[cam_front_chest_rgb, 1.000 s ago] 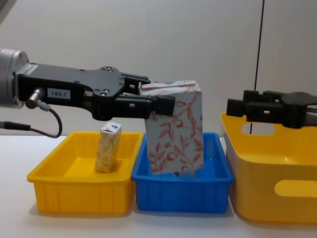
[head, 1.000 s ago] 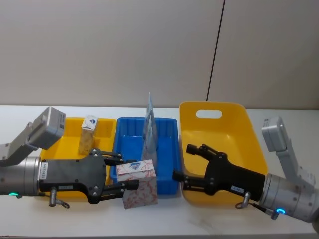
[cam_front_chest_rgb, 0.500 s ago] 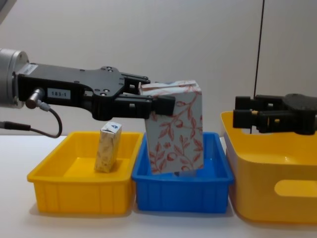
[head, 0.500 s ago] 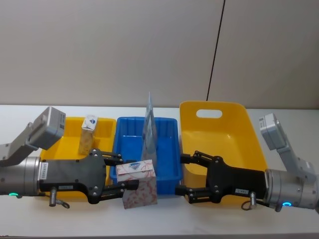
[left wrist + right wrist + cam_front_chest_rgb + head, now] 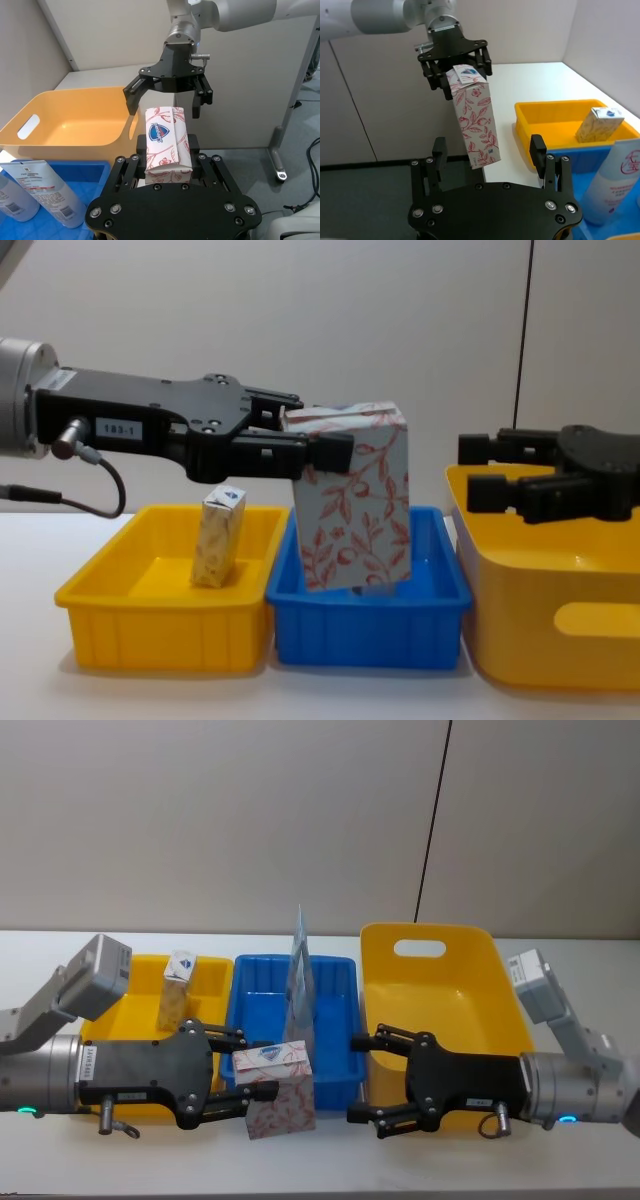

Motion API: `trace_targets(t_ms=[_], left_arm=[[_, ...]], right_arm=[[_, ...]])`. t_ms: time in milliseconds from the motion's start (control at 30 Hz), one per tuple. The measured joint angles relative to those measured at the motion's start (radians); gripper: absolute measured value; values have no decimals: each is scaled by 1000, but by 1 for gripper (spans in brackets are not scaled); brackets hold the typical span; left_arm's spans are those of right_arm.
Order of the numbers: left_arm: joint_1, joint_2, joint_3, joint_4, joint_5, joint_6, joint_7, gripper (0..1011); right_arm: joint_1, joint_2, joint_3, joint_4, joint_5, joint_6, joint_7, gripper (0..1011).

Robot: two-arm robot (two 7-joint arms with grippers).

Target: Bimanual collaborative sorting of washing and personal care products

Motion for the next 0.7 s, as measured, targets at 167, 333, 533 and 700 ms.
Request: trace_targets(t_ms=[167,333,533,700], left_arm=[[0,0,0,0,0,0,0,414],[0,0,0,0,0,0,0,414],[0,0,0,0,0,0,0,414],[0,0,0,0,0,0,0,414]], right_arm=[[24,-14,-16,29,-11,-40,24,1000],[47,-33,-31,57,-23,-82,42,1000],[66,-51,-43,84,-33,-116,51,1000],[83,-69,-56,111,-41,-143,53,1000]])
